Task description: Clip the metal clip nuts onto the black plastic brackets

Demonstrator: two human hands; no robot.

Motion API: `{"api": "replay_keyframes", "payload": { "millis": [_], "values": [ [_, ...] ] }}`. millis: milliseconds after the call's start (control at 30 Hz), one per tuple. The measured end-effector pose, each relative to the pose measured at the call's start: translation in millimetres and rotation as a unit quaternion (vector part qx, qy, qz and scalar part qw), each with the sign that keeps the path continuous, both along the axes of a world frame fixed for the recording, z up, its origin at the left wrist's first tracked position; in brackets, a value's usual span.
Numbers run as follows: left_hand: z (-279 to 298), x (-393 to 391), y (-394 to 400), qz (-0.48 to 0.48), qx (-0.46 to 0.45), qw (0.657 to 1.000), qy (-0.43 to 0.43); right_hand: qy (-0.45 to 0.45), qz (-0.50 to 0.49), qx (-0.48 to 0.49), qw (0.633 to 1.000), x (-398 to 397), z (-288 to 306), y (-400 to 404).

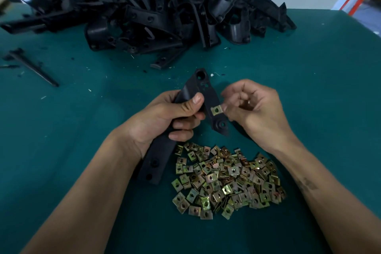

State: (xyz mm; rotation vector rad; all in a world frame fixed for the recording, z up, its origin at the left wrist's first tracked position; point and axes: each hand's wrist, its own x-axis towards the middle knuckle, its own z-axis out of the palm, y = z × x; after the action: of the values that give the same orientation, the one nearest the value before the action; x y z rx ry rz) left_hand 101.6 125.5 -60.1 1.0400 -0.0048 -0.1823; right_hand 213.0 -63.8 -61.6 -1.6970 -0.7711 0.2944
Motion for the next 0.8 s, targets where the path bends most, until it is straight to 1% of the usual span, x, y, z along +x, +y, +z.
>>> {"api": "replay_keyframes", "payload": {
  "millis": [67, 100, 167, 200, 233, 267, 300, 367, 433, 467, 500, 533, 567, 600, 633, 667, 733, 800],
  "values": [
    [0.6, -1.1, 4.5, 0.007, -0.064, 0.998, -0.011, -0.029, -0.009, -0.025, 0.999, 1.0, -1.1, 0.4],
    [1.1, -1.6, 8.0, 0.013, -0.123, 0.992, -0.019, -0.037, -0.012, -0.03, 0.999, 1.1, -1.2, 1.2],
    [3.3, -2.9, 14.5, 0.012, -0.257, 0.965, -0.045, -0.069, -0.009, -0.061, 0.996, 2.5, -2.1, 4.2],
    [4.8, -3.1, 16.4, 0.008, -0.307, 0.95, -0.054, -0.097, -0.003, -0.096, 0.991, 3.5, -3.0, 6.2],
    [6.2, -2.8, 17.0, 0.014, -0.326, 0.944, -0.055, -0.133, 0.009, -0.139, 0.981, 4.3, -4.1, 8.6],
    [7.0, -2.4, 16.7, 0.033, -0.312, 0.948, -0.048, -0.165, 0.02, -0.175, 0.971, 4.7, -5.0, 11.2],
    [7.8, -2.0, 15.7, 0.055, -0.278, 0.958, -0.038, -0.184, 0.026, -0.192, 0.964, 4.7, -5.3, 14.2],
    [8.2, -2.0, 12.0, 0.077, -0.204, 0.976, -0.021, -0.195, 0.026, -0.2, 0.96, 5.4, -5.2, 17.1],
    [7.6, -1.5, 7.0, 0.07, -0.135, 0.988, -0.001, -0.204, 0.009, -0.205, 0.957, 5.6, -5.9, 17.0],
    [6.8, -1.2, 4.6, 0.06, -0.096, 0.994, 0.008, -0.187, 0.0, -0.185, 0.965, 6.5, -6.6, 15.8],
    [5.6, -0.9, 2.3, 0.045, -0.06, 0.997, 0.016, -0.141, -0.003, -0.137, 0.98, 6.5, -6.9, 14.7],
    [4.4, -0.5, 0.1, 0.028, -0.032, 0.999, 0.022, -0.076, 0.002, -0.069, 0.995, 6.2, -5.7, 13.6],
    [3.1, 0.2, -1.7, 0.013, -0.012, 0.999, 0.027, 0.001, 0.011, 0.002, 1.0, 5.1, -3.5, 13.0],
    [2.3, 0.8, -2.8, 0.003, 0.002, 1.0, 0.03, 0.082, 0.03, 0.07, 0.994, 3.5, -1.0, 12.9],
    [1.7, 1.2, -3.1, -0.003, 0.012, 0.999, 0.03, 0.153, 0.055, 0.123, 0.979, 2.3, 1.5, 13.1],
    [1.2, 1.5, -2.9, -0.007, 0.018, 0.999, 0.029, 0.207, 0.075, 0.158, 0.963, 1.4, 3.5, 13.3],
    [0.8, 1.6, -2.3, -0.01, 0.023, 0.999, 0.027, 0.27, 0.098, 0.195, 0.938, -2.1, 6.2, 14.2],
    [0.0, 1.4, -2.6, -0.011, 0.029, 0.999, 0.025, 0.296, 0.106, 0.216, 0.925, -6.1, 6.2, 14.5]
  ]
}}
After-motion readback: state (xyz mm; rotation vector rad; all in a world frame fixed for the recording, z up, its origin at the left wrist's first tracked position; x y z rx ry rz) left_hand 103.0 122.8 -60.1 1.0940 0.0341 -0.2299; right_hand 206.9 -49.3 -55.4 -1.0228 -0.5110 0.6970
